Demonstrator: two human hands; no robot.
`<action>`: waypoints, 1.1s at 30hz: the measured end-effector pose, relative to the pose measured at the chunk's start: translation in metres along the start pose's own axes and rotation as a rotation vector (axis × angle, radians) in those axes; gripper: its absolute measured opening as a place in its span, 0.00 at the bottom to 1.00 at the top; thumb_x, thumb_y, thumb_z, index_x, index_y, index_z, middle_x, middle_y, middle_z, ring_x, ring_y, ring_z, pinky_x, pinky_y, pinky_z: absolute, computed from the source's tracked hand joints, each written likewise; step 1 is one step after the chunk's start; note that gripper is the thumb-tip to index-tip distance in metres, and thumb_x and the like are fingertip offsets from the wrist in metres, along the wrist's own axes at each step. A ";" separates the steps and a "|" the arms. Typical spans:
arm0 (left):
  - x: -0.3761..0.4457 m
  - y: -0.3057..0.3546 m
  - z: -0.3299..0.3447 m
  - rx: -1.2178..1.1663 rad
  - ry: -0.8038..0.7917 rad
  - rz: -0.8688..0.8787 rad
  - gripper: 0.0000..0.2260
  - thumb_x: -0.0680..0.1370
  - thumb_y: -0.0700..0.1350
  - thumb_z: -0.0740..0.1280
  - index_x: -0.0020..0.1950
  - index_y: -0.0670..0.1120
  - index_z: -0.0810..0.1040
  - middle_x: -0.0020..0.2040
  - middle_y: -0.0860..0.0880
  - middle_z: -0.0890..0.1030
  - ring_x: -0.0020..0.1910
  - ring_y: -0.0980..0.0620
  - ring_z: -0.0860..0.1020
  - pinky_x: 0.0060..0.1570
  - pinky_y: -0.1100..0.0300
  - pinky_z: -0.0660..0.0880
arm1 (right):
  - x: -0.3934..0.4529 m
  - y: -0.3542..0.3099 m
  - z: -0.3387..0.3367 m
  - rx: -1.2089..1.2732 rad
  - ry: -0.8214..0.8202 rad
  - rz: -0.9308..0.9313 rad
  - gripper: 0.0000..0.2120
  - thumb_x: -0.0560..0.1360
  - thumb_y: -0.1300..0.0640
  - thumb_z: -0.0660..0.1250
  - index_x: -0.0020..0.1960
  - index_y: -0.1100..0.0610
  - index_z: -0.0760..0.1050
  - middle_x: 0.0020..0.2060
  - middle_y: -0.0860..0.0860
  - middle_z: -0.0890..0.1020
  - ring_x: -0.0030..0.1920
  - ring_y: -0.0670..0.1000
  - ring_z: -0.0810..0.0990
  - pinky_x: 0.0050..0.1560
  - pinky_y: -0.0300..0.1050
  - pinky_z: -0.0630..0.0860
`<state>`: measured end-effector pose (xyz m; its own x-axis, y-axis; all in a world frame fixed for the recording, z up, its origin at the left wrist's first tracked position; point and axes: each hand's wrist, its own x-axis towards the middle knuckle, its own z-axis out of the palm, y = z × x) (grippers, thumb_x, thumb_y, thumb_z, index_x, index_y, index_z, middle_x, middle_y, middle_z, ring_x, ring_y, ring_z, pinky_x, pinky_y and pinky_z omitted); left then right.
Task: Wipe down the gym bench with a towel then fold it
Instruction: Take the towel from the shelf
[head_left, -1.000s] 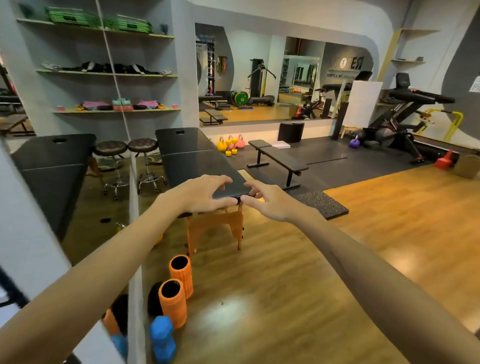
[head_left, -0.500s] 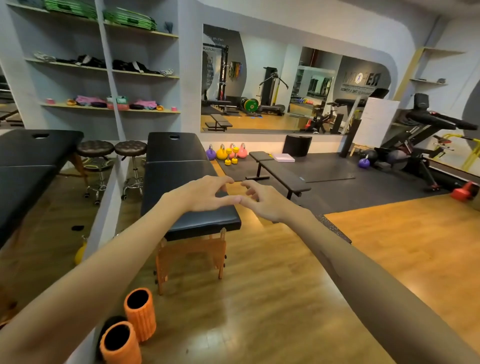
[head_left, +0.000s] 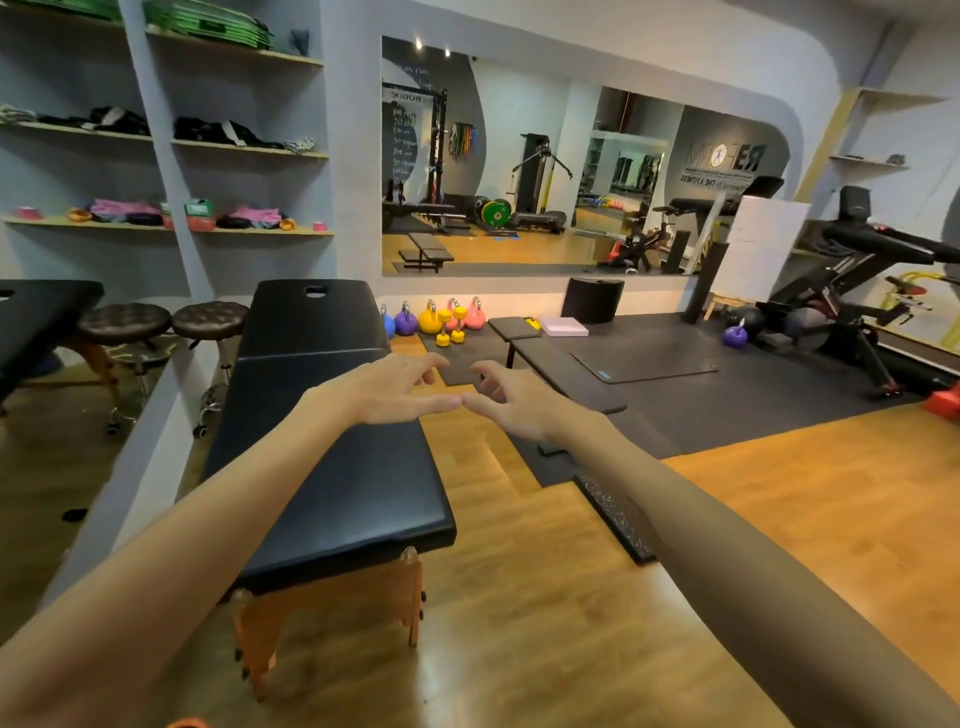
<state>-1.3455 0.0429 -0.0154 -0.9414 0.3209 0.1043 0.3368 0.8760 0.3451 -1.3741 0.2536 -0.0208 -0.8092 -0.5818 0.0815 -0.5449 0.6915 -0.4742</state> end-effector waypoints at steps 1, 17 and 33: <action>0.019 -0.008 -0.002 0.002 -0.001 -0.004 0.36 0.73 0.68 0.58 0.75 0.48 0.63 0.64 0.49 0.76 0.61 0.52 0.74 0.60 0.55 0.73 | 0.019 0.011 -0.005 0.014 0.009 -0.002 0.30 0.81 0.42 0.60 0.78 0.55 0.60 0.70 0.56 0.73 0.67 0.53 0.73 0.63 0.45 0.71; 0.323 -0.110 0.023 0.028 0.022 -0.147 0.32 0.76 0.65 0.61 0.75 0.51 0.61 0.64 0.50 0.74 0.57 0.55 0.72 0.56 0.59 0.70 | 0.298 0.217 -0.069 0.039 -0.062 -0.098 0.31 0.80 0.41 0.61 0.77 0.54 0.60 0.68 0.56 0.74 0.65 0.54 0.75 0.66 0.52 0.73; 0.558 -0.269 -0.016 0.011 0.140 -0.308 0.31 0.77 0.62 0.63 0.75 0.48 0.63 0.65 0.47 0.75 0.61 0.52 0.75 0.54 0.63 0.70 | 0.604 0.317 -0.099 -0.007 -0.160 -0.224 0.32 0.80 0.40 0.60 0.79 0.53 0.58 0.71 0.56 0.72 0.68 0.56 0.73 0.69 0.54 0.71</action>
<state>-1.9621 -0.0197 -0.0347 -0.9922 -0.0109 0.1240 0.0361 0.9282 0.3704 -2.0576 0.1638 -0.0353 -0.6234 -0.7807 0.0438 -0.7085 0.5403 -0.4540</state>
